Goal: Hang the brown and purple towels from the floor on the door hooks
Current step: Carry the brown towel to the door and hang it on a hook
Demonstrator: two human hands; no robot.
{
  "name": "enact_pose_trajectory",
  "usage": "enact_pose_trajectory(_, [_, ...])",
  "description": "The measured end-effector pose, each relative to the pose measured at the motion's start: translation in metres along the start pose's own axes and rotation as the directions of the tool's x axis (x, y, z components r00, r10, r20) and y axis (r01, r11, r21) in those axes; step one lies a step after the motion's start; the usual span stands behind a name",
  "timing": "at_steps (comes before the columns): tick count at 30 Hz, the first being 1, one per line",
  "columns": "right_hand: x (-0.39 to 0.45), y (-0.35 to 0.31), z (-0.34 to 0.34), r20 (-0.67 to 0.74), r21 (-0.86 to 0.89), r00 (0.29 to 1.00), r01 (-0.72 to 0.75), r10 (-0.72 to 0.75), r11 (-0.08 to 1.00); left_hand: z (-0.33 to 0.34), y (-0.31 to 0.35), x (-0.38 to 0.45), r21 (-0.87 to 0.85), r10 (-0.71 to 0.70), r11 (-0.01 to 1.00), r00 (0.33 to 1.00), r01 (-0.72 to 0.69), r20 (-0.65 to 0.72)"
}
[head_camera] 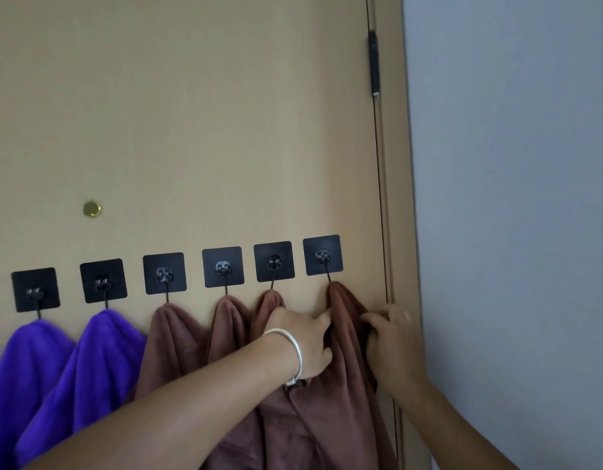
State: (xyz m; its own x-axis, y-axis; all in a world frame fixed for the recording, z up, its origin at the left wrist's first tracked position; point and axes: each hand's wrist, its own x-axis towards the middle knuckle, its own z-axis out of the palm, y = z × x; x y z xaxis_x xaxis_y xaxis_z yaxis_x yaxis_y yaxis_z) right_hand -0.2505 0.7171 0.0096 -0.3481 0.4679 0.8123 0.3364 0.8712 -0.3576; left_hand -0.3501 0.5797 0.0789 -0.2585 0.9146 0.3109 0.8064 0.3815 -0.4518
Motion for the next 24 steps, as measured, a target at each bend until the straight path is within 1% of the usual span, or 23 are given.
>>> enact_pose_trajectory(2, [-0.016,-0.007,0.003,-0.126,0.057,0.989,-0.076,0.083,0.995,0.000,0.003,-0.003,0.016,-0.040,0.999,0.999,0.040,-0.024])
enact_pose_trajectory(3, [-0.026,-0.011,0.004,-0.163,0.134,0.978,-0.110,0.131,0.985,-0.001,0.005,-0.005,0.011,-0.063,0.998,0.997,0.064,-0.051])
enact_pose_trajectory(4, [-0.034,-0.015,0.005,-0.143,0.230,0.972,-0.150,0.186,0.962,-0.003,0.007,-0.007,0.013,-0.084,0.996,0.993,0.085,-0.087])
enact_pose_trajectory(5, [-0.042,-0.018,0.008,-0.067,0.302,0.970,-0.204,0.234,0.931,-0.004,0.009,-0.010,0.027,-0.095,0.995,0.987,0.099,-0.132])
enact_pose_trajectory(6, [-0.048,-0.020,0.011,0.025,0.325,0.967,-0.246,0.252,0.913,-0.004,0.011,-0.013,0.058,-0.092,0.993,0.979,0.104,-0.180])
enact_pose_trajectory(8, [-0.057,-0.019,0.018,0.174,0.294,0.954,-0.285,0.242,0.912,0.000,0.017,-0.022,0.120,-0.049,0.990,0.971,0.079,-0.234])
enact_pose_trajectory(9, [-0.059,-0.018,0.018,0.222,0.292,0.946,-0.296,0.237,0.909,0.003,0.018,-0.026,0.138,-0.027,0.989,0.972,0.061,-0.234])
enact_pose_trajectory(11, [-0.062,-0.011,0.020,0.271,0.308,0.939,-0.294,0.213,0.905,0.011,0.020,-0.034,0.131,-0.041,0.989,0.981,0.066,-0.188])
enact_pose_trajectory(13, [-0.062,-0.003,0.020,0.306,0.357,0.931,-0.307,0.200,0.882,0.015,0.022,-0.039,0.089,-0.102,0.990,0.986,0.114,-0.133])
enact_pose_trajectory(15, [-0.057,0.000,0.019,0.383,0.453,0.901,-0.376,0.205,0.808,0.017,0.029,-0.038,0.068,-0.132,0.988,0.989,0.137,-0.070])
enact_pose_trajectory(17, [-0.051,0.000,0.016,0.458,0.489,0.867,-0.431,0.197,0.758,0.020,0.040,-0.034,0.044,-0.135,0.990,0.991,0.134,0.002])
enact_pose_trajectory(19, [-0.043,0.000,0.012,0.474,0.476,0.863,-0.420,0.176,0.773,0.023,0.050,-0.030,-0.047,-0.131,0.990,0.991,0.133,0.026])
enact_pose_trajectory(21, [-0.036,0.001,0.006,0.473,0.472,0.863,-0.417,0.176,0.777,0.027,0.056,-0.027,-0.226,-0.117,0.967,0.993,0.118,0.020])
enact_pose_trajectory(22, [-0.033,0.002,0.003,0.471,0.474,0.860,-0.434,0.195,0.766,0.029,0.057,-0.028,-0.356,-0.111,0.928,0.994,0.111,0.022])
enact_pose_trajectory(23, [-0.030,0.004,-0.001,0.460,0.472,0.860,-0.449,0.223,0.758,0.029,0.058,-0.029,-0.493,-0.109,0.863,0.994,0.108,0.027])
enact_pose_trajectory(24, [-0.028,0.006,-0.003,0.434,0.467,0.867,-0.449,0.245,0.762,0.030,0.058,-0.030,-0.587,-0.111,0.803,0.993,0.106,0.028])
